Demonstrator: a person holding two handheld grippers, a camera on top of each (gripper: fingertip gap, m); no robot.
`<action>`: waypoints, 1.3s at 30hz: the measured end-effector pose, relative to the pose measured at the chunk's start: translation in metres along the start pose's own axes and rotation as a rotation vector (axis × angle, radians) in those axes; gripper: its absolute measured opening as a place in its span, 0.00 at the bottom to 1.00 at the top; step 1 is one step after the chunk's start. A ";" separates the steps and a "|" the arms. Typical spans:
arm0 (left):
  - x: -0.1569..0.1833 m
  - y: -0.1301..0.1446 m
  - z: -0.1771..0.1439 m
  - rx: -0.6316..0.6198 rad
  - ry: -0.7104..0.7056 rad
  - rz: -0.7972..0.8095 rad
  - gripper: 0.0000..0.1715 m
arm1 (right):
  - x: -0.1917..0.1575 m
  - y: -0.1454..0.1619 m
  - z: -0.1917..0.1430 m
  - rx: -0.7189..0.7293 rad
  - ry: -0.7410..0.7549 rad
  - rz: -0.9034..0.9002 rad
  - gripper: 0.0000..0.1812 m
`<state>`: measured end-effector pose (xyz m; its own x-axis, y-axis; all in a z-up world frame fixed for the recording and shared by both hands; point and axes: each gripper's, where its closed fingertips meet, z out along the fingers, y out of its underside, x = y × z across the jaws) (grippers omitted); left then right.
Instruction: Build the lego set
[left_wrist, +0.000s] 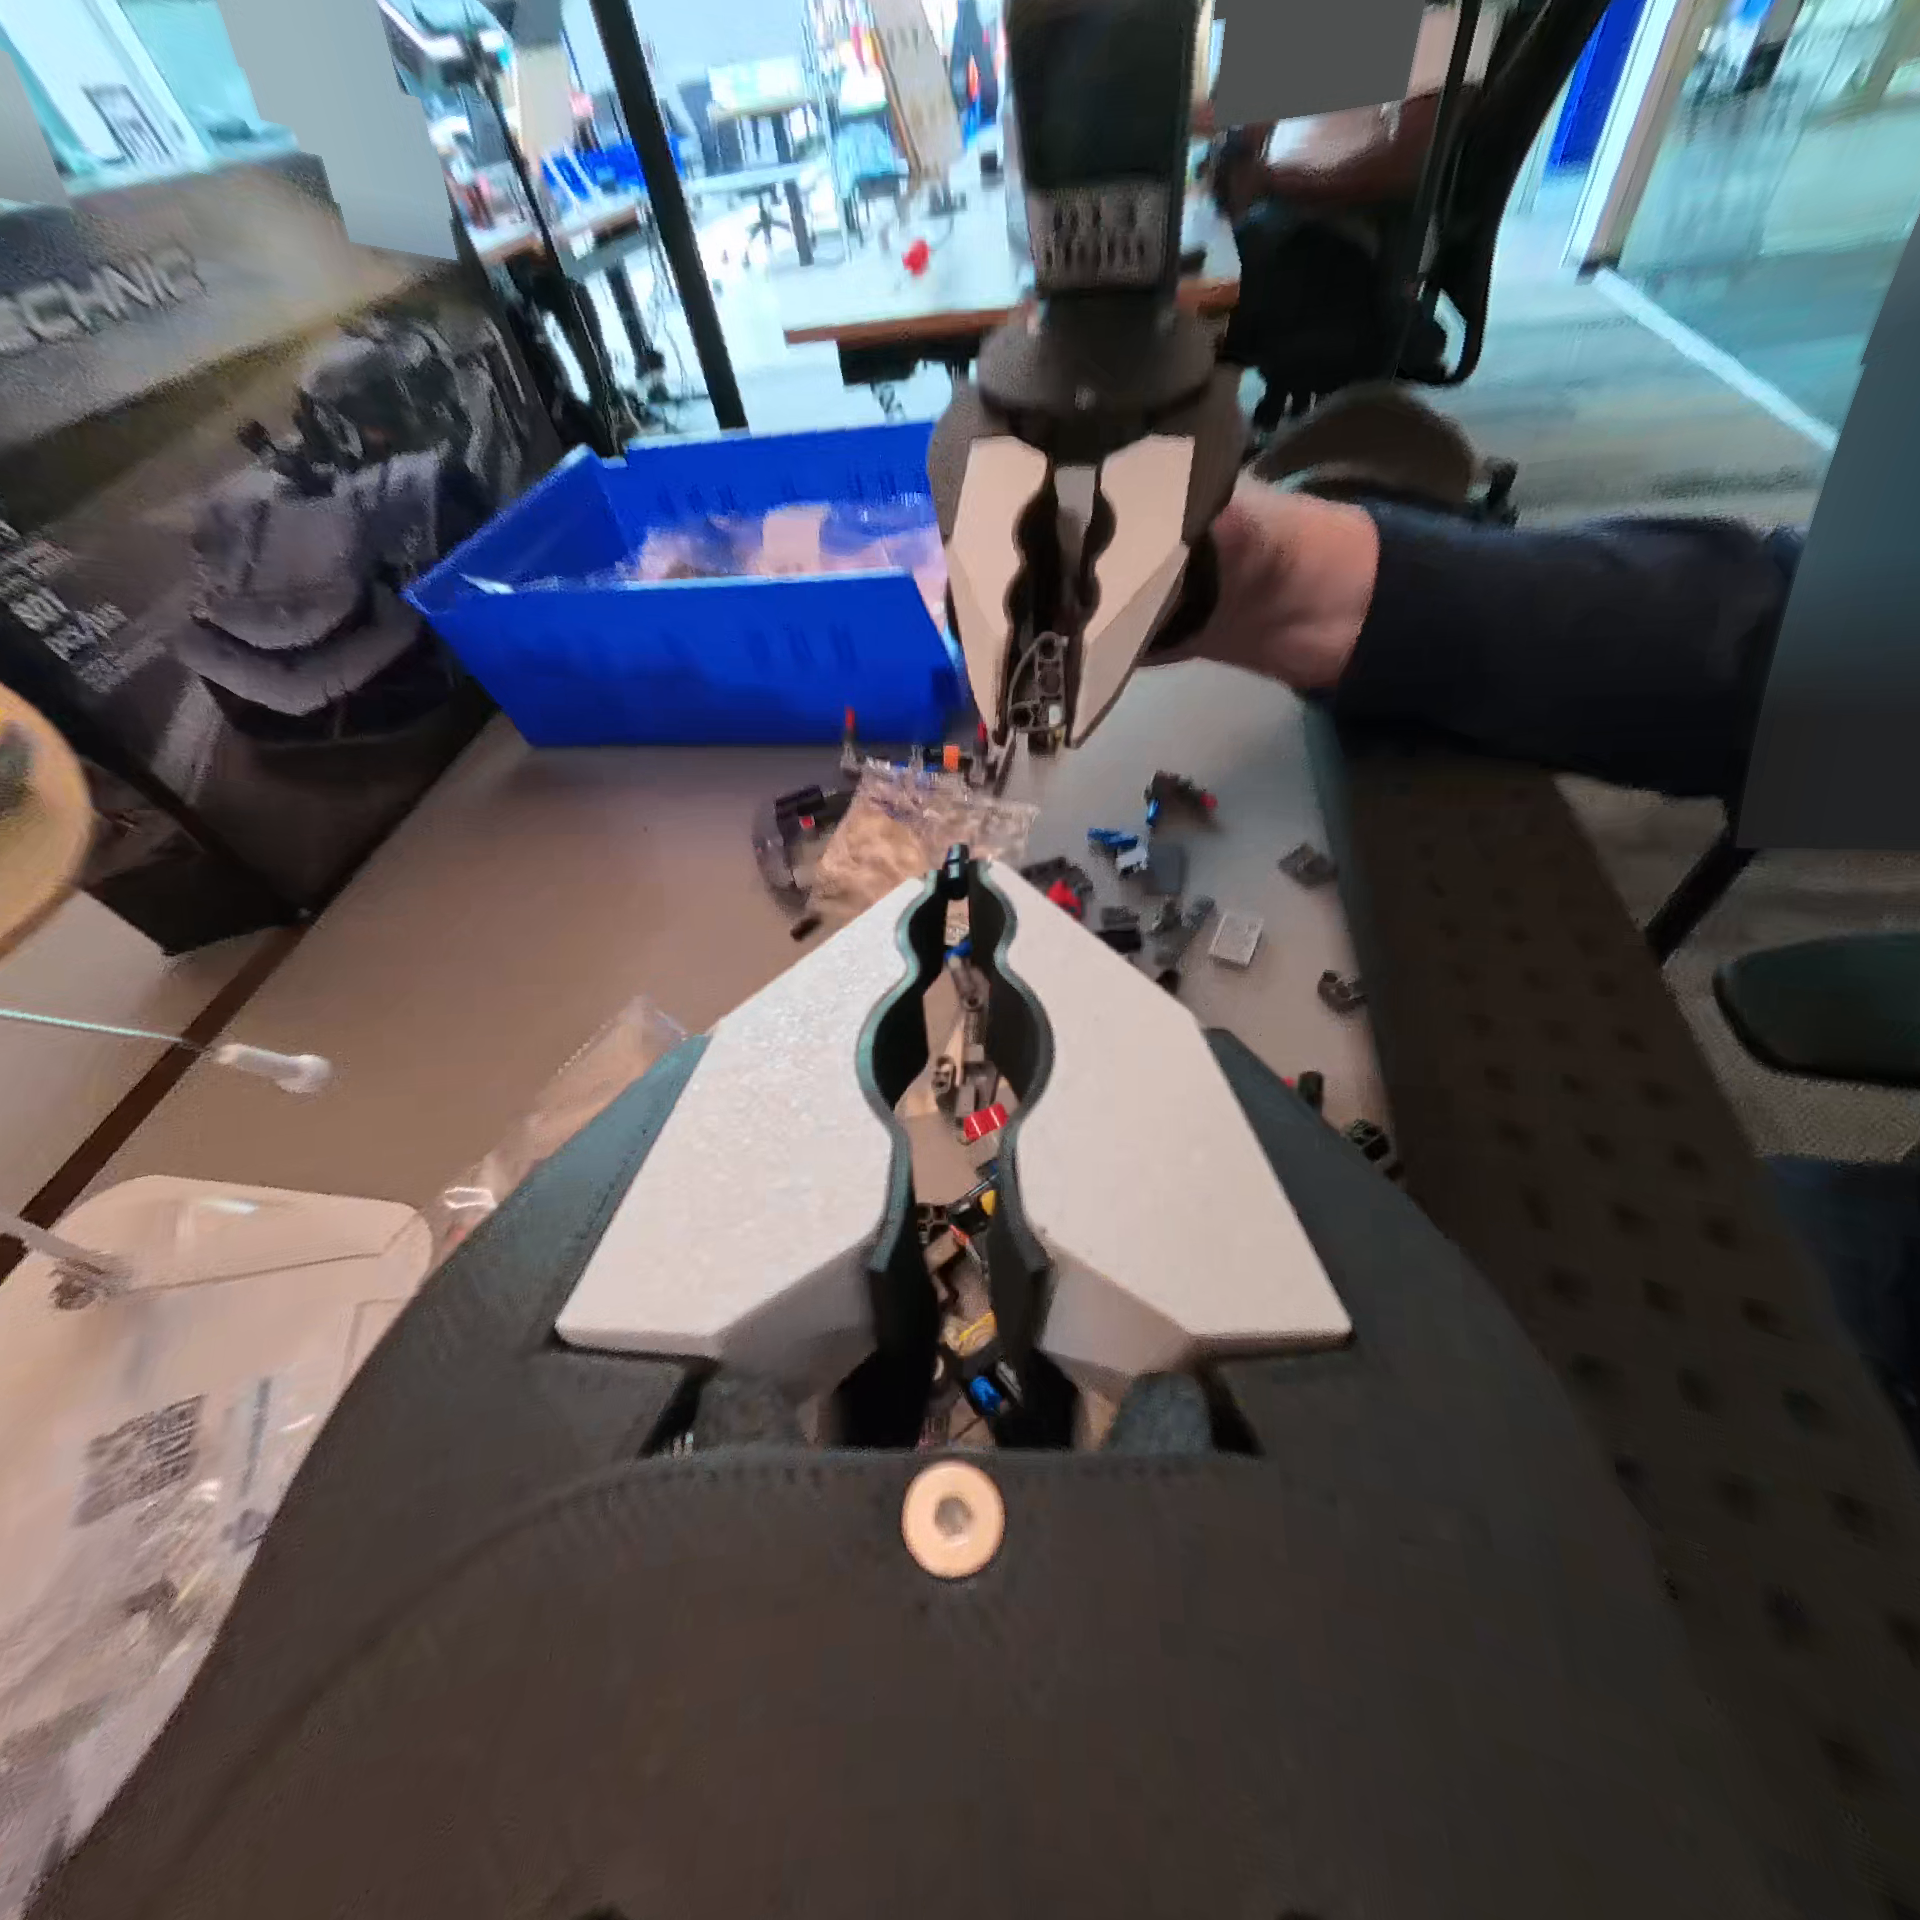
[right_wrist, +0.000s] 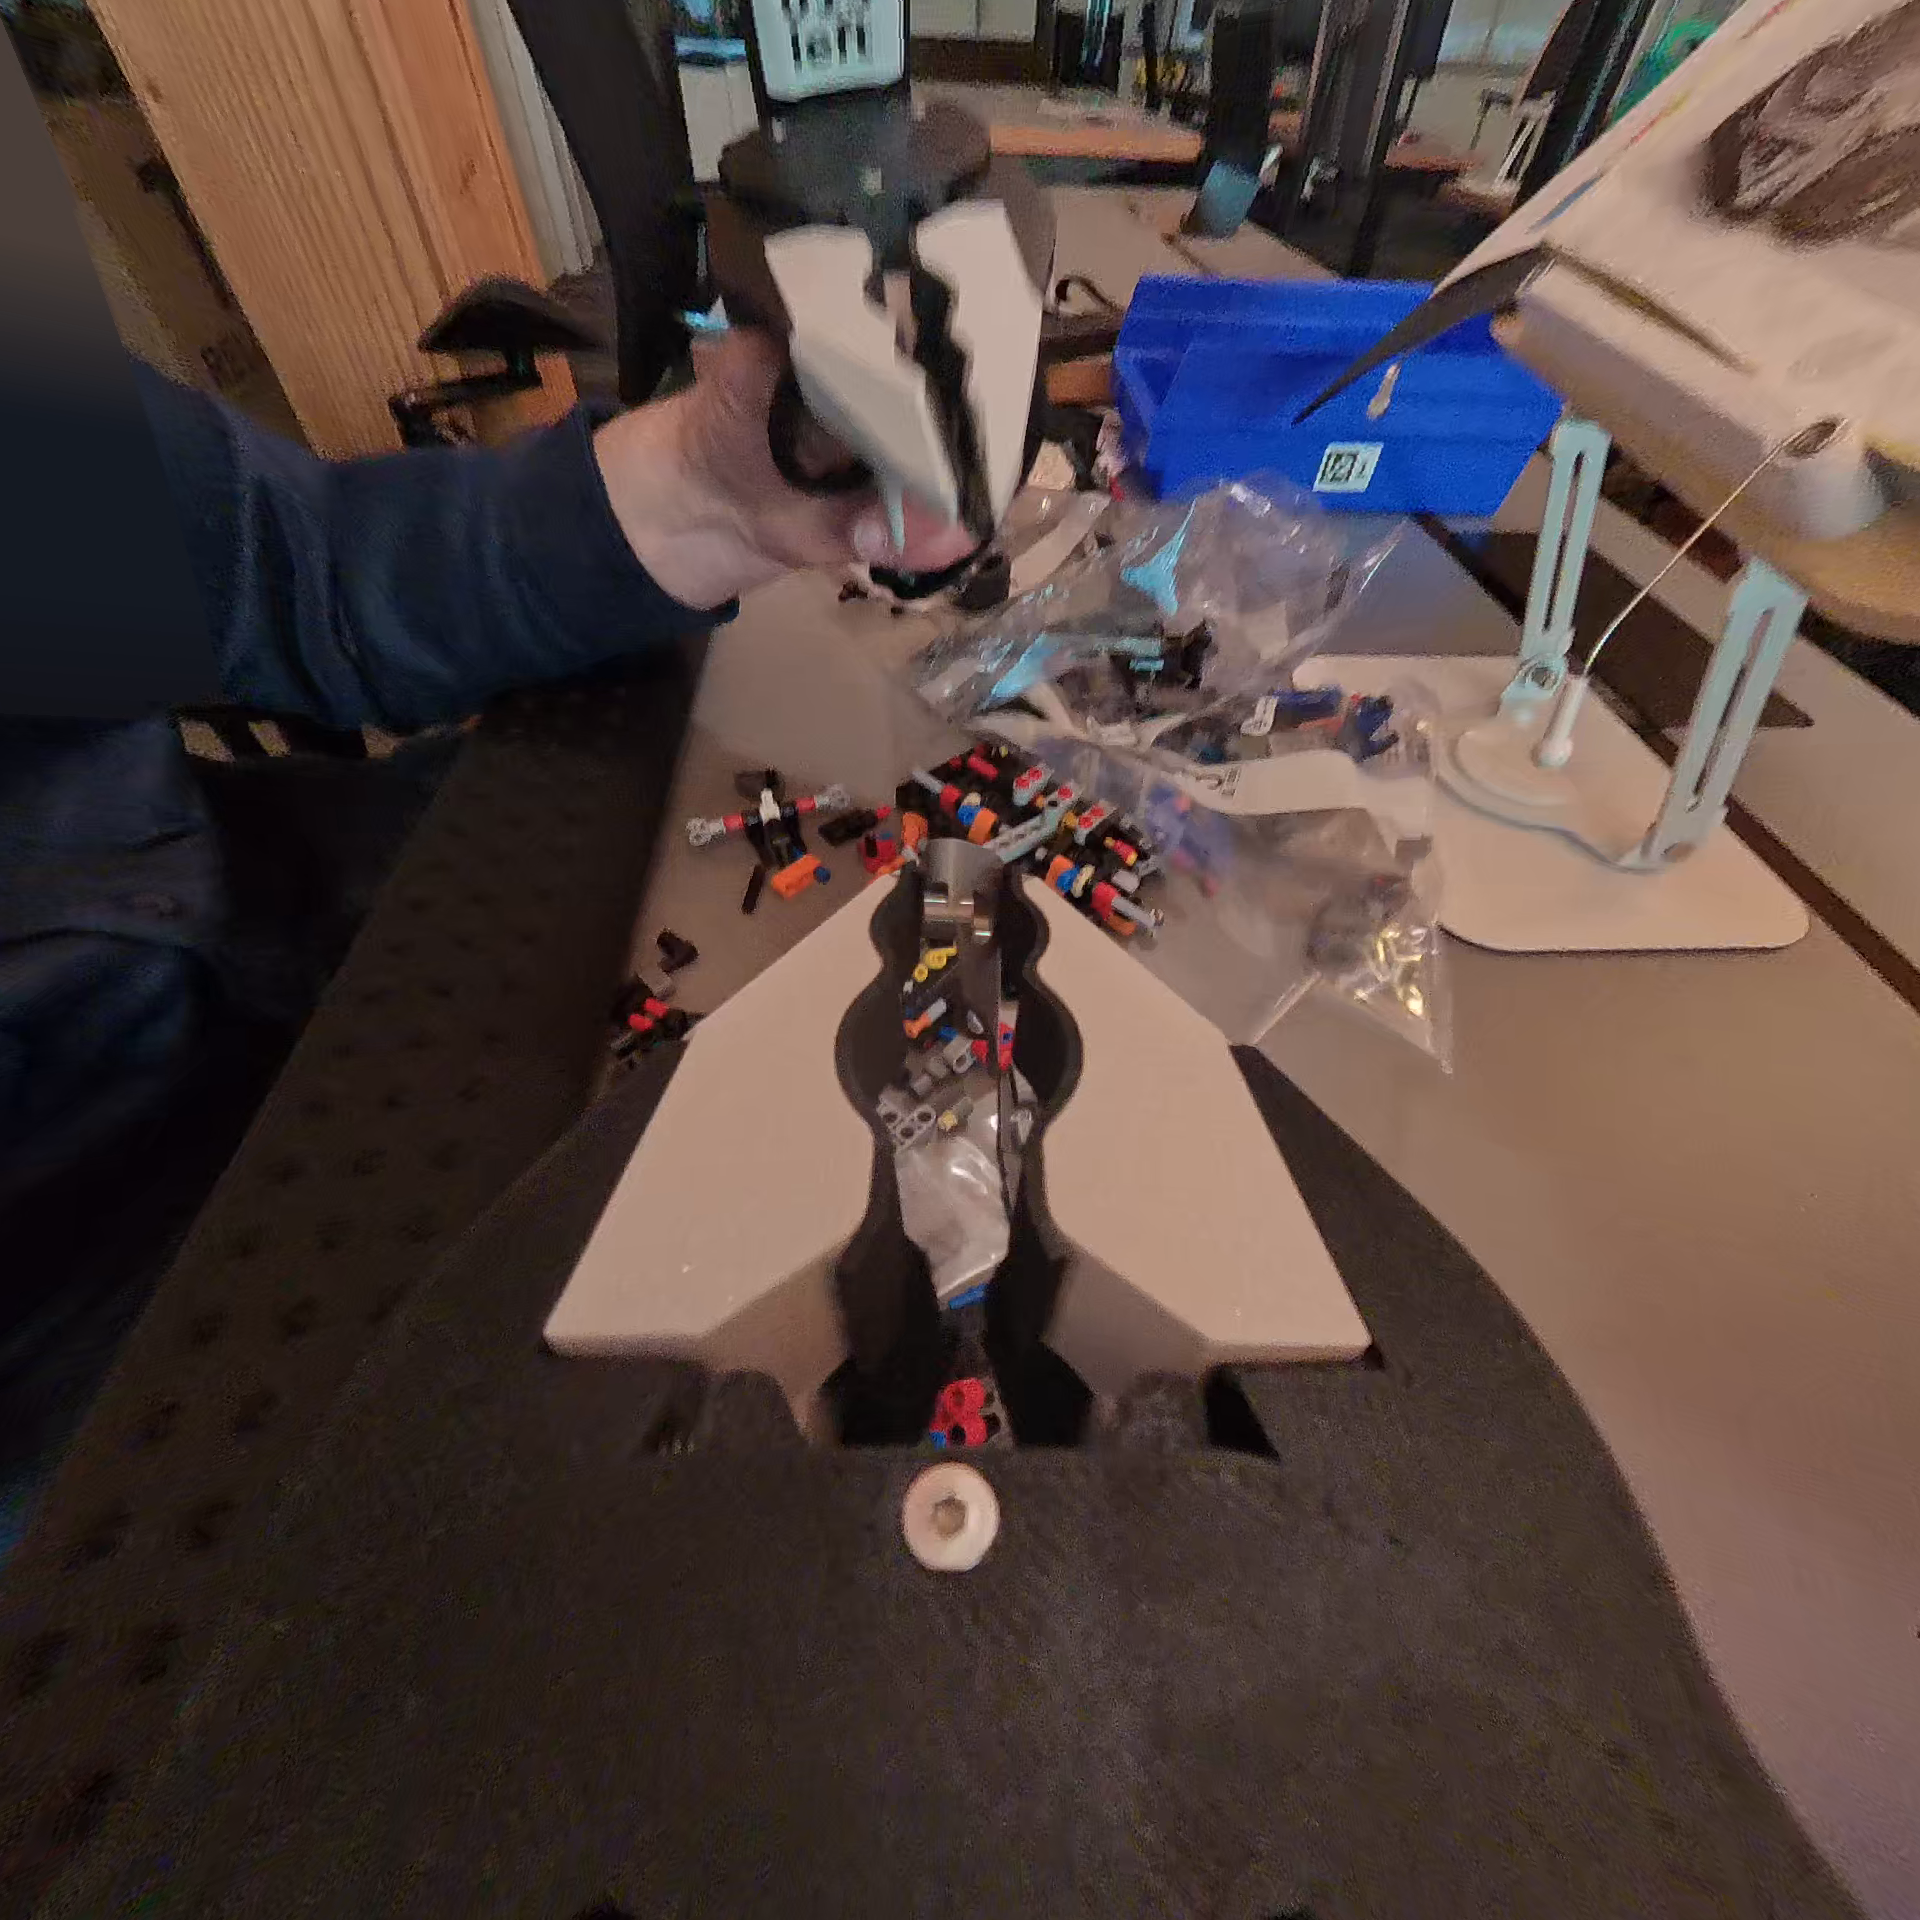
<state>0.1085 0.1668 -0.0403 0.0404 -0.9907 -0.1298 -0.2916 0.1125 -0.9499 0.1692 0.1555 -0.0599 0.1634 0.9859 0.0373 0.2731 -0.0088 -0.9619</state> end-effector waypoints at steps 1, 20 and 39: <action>0.005 0.006 0.010 -0.024 0.013 0.015 0.01 | -0.001 0.000 0.001 -0.007 0.002 -0.006 0.07; 0.017 0.048 0.056 -0.205 0.077 -0.067 0.17 | 0.006 0.039 0.025 -0.238 0.094 -0.119 0.07; 0.021 0.038 0.065 -0.100 0.201 -0.345 0.21 | 0.012 0.035 0.035 -0.332 0.285 -0.421 0.07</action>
<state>0.1604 0.1551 -0.0974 -0.0327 -0.9652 0.2595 -0.3854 -0.2274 -0.8943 0.1474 0.1733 -0.1027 0.2119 0.8329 0.5112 0.6427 0.2753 -0.7149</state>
